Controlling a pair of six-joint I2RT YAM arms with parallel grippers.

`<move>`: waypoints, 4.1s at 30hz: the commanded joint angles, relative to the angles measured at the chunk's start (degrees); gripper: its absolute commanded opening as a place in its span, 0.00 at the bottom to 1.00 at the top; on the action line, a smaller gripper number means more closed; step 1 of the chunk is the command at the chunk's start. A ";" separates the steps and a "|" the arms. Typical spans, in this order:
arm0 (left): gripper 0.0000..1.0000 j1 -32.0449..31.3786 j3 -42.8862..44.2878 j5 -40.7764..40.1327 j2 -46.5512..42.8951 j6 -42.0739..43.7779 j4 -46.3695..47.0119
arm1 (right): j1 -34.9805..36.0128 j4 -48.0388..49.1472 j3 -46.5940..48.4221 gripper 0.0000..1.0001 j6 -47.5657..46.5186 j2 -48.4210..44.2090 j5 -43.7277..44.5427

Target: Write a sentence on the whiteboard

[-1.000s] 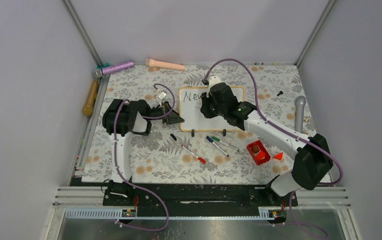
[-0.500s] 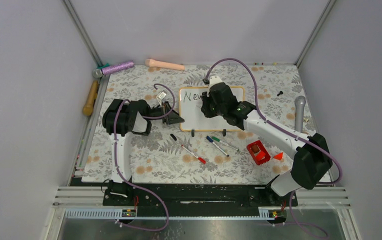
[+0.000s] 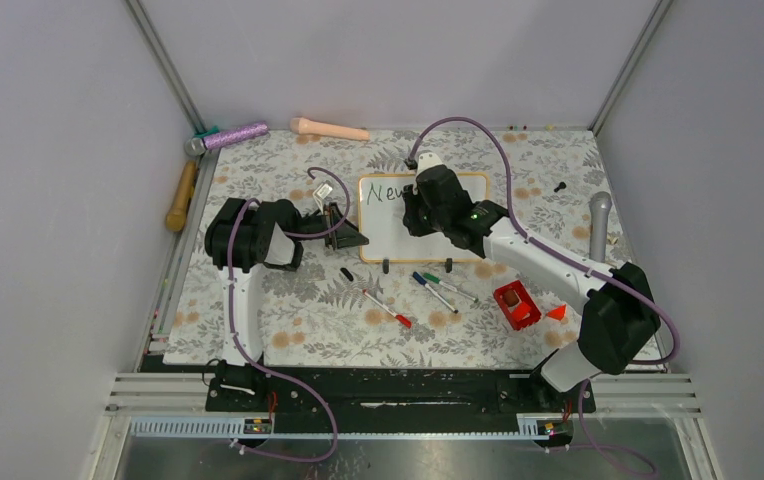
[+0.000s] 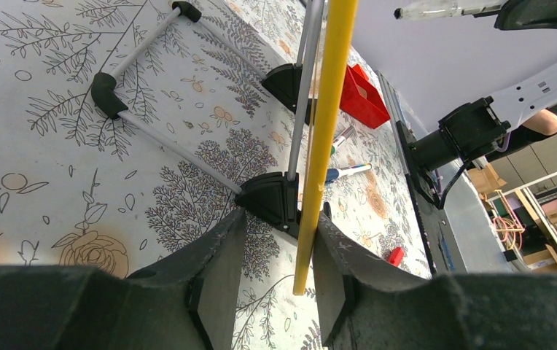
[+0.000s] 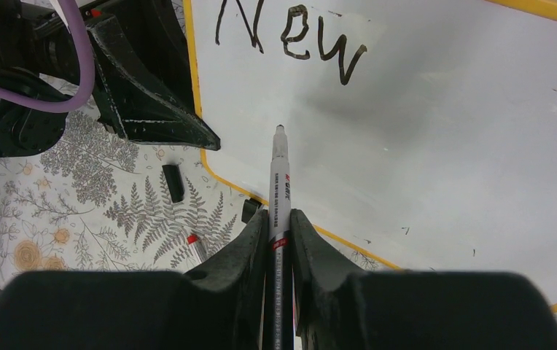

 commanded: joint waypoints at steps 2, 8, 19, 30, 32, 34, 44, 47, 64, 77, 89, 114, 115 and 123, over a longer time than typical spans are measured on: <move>0.38 -0.13 0.31 -0.87 1.36 2.29 0.58 | 0.31 0.62 3.31 0.00 0.60 1.07 1.04; 0.38 -0.12 0.40 -0.83 1.40 2.21 0.65 | 0.38 -0.83 5.48 0.00 0.98 2.74 1.56; 0.38 -0.19 0.39 -0.81 1.44 2.08 0.62 | 5.53 -7.54 11.01 0.00 -2.80 5.39 14.16; 0.38 -0.08 0.45 -0.82 1.39 2.03 0.65 | 7.61 -11.72 15.46 0.00 -5.52 9.13 19.03; 0.38 -0.15 0.50 -0.81 1.41 2.03 0.65 | 7.61 -12.12 16.17 0.00 -5.77 9.72 18.99; 0.38 -0.17 0.48 -0.79 1.39 2.03 0.67 | 7.59 -12.75 17.00 0.00 -5.98 10.49 18.88; 0.38 -0.12 0.48 -0.76 1.40 1.99 0.67 | 7.61 -14.42 18.98 0.00 -6.38 12.52 17.43; 0.38 -0.19 0.48 -0.81 1.39 2.03 0.61 | 7.57 -14.62 19.04 0.00 -6.40 12.71 17.42; 0.38 -0.17 0.48 -0.82 1.43 2.03 0.67 | 7.61 -15.56 20.66 0.00 -6.98 14.99 19.16; 0.37 -0.14 0.48 -0.82 1.41 2.03 0.67 | 7.61 -15.56 21.82 0.00 -7.63 16.59 19.63; 0.37 -0.16 0.48 -0.76 1.45 2.03 0.67 | 7.59 -15.56 22.42 0.00 -8.19 17.73 16.77; 0.37 -0.13 0.39 -0.76 1.39 2.12 0.67 | 7.61 -18.41 20.07 0.00 -8.82 16.73 14.68; 0.36 -0.18 0.39 -0.73 1.39 2.12 0.66 | 7.56 -18.62 19.97 0.00 -8.93 16.65 14.76; 0.36 -0.17 0.40 -0.77 1.43 2.12 0.67 | 7.59 -19.60 19.78 0.00 -9.34 16.16 17.46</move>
